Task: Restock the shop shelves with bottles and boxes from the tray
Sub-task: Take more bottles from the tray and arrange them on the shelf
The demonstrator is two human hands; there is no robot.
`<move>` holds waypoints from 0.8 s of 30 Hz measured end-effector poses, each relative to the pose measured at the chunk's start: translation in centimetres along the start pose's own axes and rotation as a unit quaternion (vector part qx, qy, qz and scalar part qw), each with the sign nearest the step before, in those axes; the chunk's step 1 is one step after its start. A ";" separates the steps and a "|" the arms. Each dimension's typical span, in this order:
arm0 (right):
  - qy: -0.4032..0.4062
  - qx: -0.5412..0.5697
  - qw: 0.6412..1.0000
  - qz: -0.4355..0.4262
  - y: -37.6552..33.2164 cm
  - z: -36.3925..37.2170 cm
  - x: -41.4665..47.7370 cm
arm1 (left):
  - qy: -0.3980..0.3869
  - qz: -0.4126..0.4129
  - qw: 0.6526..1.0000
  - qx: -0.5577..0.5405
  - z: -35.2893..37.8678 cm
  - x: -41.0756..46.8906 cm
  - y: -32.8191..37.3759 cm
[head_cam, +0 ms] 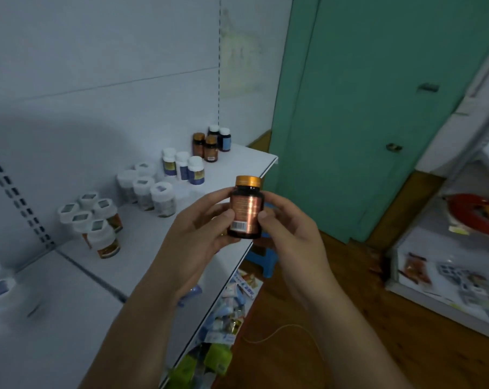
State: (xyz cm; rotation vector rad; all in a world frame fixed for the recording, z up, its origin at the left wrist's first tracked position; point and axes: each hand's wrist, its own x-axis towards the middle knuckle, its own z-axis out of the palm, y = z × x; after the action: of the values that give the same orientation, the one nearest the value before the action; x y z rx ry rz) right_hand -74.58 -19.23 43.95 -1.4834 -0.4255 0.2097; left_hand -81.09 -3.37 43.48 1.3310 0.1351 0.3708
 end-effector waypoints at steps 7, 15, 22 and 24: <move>0.030 -0.005 1.000 -0.006 1.9 -3.9 6.8 | -0.042 -0.005 0.999 0.026 2.8 8.3 -2.4; -0.017 0.004 1.000 0.003 3.8 -10.1 17.1 | -0.004 -0.008 0.998 0.059 7.4 17.8 -4.6; -0.117 0.022 0.993 0.000 5.3 -13.6 26.6 | 0.065 0.024 0.989 0.134 9.9 24.0 -5.7; -0.134 0.028 0.991 0.012 6.4 -13.1 29.1 | 0.100 0.041 0.980 0.164 9.6 25.2 -6.6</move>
State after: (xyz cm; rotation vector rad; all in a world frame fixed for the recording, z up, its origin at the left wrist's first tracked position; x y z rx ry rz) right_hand -42.12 -19.29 41.53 -1.4110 -0.6133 0.4395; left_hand -53.40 -4.94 42.32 1.6272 0.3203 0.5712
